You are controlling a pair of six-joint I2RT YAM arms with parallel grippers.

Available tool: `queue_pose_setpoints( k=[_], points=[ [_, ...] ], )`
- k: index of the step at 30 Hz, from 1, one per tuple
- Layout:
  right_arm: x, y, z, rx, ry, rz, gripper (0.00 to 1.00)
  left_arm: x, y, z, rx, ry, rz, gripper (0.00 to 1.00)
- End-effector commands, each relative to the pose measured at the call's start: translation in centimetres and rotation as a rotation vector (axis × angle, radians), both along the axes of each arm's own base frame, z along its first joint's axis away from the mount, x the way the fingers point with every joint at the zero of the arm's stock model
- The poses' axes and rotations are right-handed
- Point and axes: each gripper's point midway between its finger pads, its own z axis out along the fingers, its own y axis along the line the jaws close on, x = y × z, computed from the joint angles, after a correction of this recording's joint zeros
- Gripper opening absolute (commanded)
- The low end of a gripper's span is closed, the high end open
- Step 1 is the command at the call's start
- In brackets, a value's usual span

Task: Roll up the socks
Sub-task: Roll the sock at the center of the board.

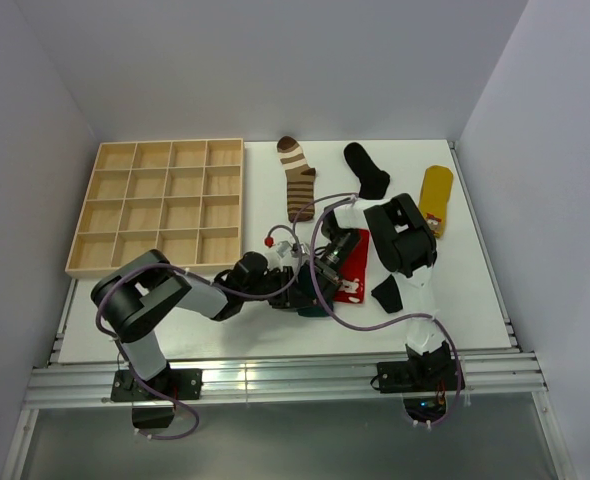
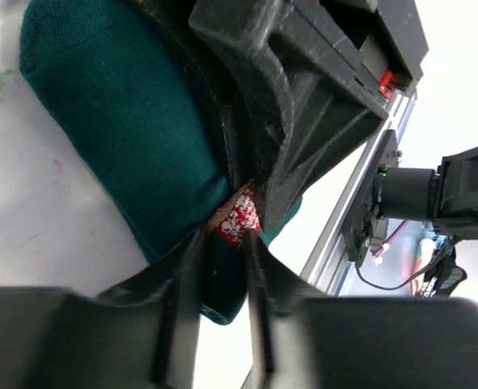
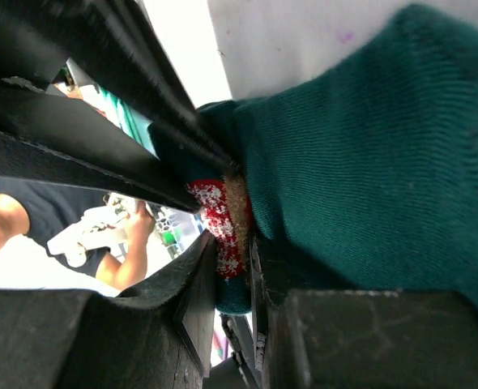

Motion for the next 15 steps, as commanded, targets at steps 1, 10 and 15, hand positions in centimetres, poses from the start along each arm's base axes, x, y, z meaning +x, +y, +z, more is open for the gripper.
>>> queue_pose_setpoints(
  k=[1, 10, 15],
  points=[
    [1.8, 0.1, -1.4, 0.0, -0.085, 0.001, 0.06, -0.8, -0.3, -1.4, 0.098, 0.039, -0.038, 0.25],
    [3.9, 0.2, -1.1, -0.023, -0.251, -0.028, 0.25, -1.7, 0.6, -2.4, 0.26, 0.227, 0.01, 0.0],
    [5.1, 0.2, -0.1, -0.028, -0.344, -0.055, 0.36, -2.2, 0.8, -2.0, 0.297, 0.333, 0.057, 0.0]
  ],
)
